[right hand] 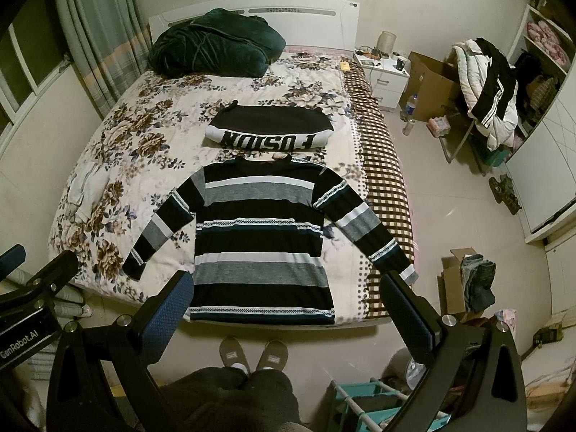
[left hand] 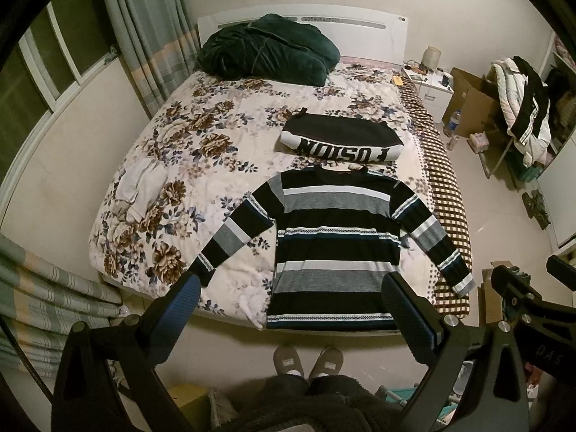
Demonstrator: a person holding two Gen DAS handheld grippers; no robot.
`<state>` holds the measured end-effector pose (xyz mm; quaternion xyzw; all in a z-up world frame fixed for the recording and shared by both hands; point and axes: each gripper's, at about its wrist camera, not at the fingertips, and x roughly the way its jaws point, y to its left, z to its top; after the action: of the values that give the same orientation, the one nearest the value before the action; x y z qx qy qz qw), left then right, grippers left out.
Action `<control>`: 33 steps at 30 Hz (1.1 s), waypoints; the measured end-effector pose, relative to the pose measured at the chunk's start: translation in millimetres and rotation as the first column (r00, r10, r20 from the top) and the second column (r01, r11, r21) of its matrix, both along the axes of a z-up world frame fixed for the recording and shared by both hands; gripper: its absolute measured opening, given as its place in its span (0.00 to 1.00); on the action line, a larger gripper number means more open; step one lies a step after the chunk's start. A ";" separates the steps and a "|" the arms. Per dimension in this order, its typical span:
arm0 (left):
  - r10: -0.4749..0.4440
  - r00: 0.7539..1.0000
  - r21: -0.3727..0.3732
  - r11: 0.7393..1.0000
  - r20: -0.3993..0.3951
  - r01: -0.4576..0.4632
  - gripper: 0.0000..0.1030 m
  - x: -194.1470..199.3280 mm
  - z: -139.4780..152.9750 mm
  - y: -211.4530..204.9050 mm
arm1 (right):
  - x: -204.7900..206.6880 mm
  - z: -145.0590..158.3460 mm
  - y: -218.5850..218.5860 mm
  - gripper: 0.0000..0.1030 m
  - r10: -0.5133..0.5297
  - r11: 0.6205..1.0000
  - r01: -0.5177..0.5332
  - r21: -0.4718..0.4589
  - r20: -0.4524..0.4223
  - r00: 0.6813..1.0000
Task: Fold small clothes
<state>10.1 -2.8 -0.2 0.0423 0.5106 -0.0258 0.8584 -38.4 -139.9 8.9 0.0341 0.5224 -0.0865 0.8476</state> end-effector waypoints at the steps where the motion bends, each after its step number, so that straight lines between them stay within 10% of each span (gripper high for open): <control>1: 0.001 1.000 0.000 1.000 0.002 -0.001 1.00 -0.5 0.1 -0.5 | 0.2 -0.7 0.8 1.00 -0.001 1.000 0.001 0.001 0.000 1.000; 33: 0.027 0.999 0.029 0.999 0.036 -0.028 1.00 7.7 -5.6 1.8 | 13.1 -7.1 -6.0 1.00 -0.008 1.000 0.008 0.028 0.000 1.000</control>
<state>17.8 -1.0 -5.8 0.0483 0.4962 -0.0057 0.8668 -25.3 -145.9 1.9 0.0480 0.5236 -0.0825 0.8466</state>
